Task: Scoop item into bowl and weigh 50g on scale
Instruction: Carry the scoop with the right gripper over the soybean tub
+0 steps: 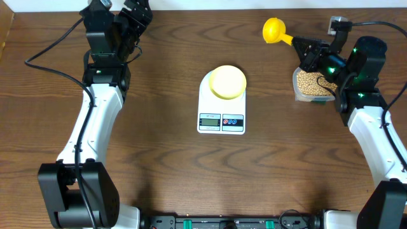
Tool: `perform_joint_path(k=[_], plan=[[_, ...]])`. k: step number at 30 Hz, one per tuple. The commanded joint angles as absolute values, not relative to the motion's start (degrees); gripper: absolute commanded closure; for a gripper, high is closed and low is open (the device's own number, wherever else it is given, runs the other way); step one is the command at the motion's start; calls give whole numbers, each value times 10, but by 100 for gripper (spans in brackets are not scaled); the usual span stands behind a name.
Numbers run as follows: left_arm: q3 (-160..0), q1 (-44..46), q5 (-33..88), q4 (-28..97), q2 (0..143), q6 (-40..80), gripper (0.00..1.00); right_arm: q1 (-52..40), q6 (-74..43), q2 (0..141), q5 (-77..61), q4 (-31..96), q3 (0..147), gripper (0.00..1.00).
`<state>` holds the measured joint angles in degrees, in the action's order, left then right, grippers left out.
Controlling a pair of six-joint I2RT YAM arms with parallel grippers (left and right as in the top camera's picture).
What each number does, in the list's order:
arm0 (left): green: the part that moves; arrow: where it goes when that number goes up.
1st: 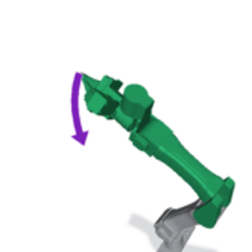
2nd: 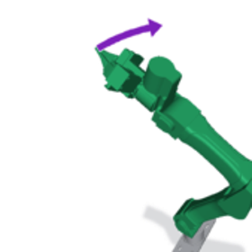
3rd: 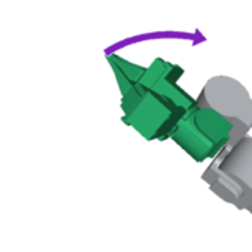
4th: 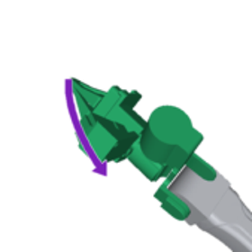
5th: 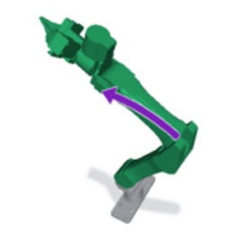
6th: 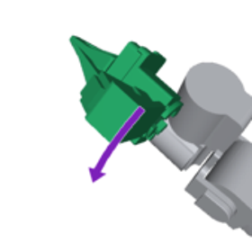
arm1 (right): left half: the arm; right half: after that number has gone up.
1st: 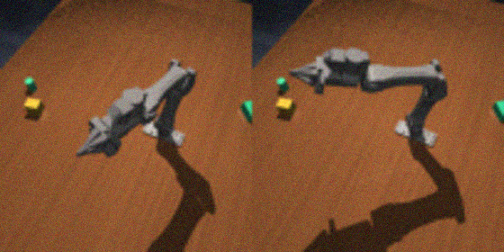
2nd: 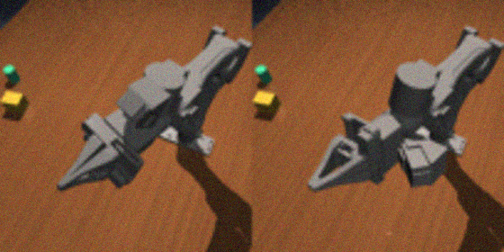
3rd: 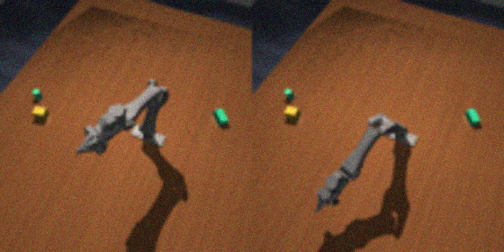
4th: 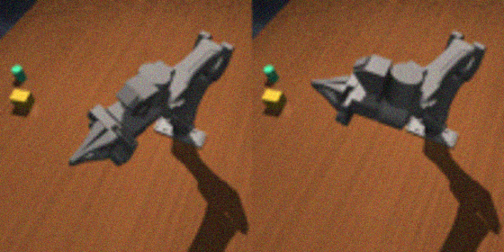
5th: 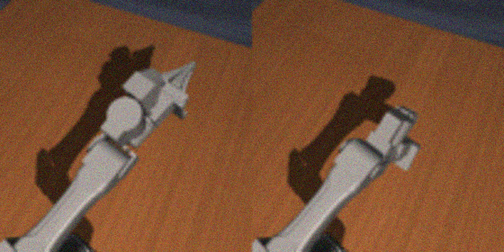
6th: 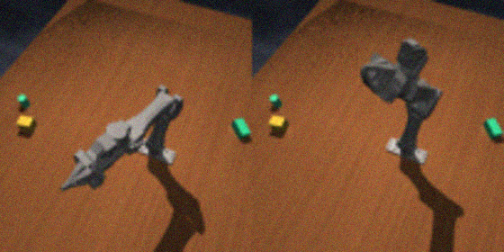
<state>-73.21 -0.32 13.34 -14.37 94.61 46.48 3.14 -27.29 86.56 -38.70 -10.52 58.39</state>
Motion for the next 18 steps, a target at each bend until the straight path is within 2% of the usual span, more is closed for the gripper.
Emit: perform_joint_path(k=[1,18], plan=[[-737,-5,128,-147,946,463,18,30,-258,866,-381,-100,590,99],[-737,-5,128,-147,946,463,18,30,-249,866,-374,-100,590,99]])
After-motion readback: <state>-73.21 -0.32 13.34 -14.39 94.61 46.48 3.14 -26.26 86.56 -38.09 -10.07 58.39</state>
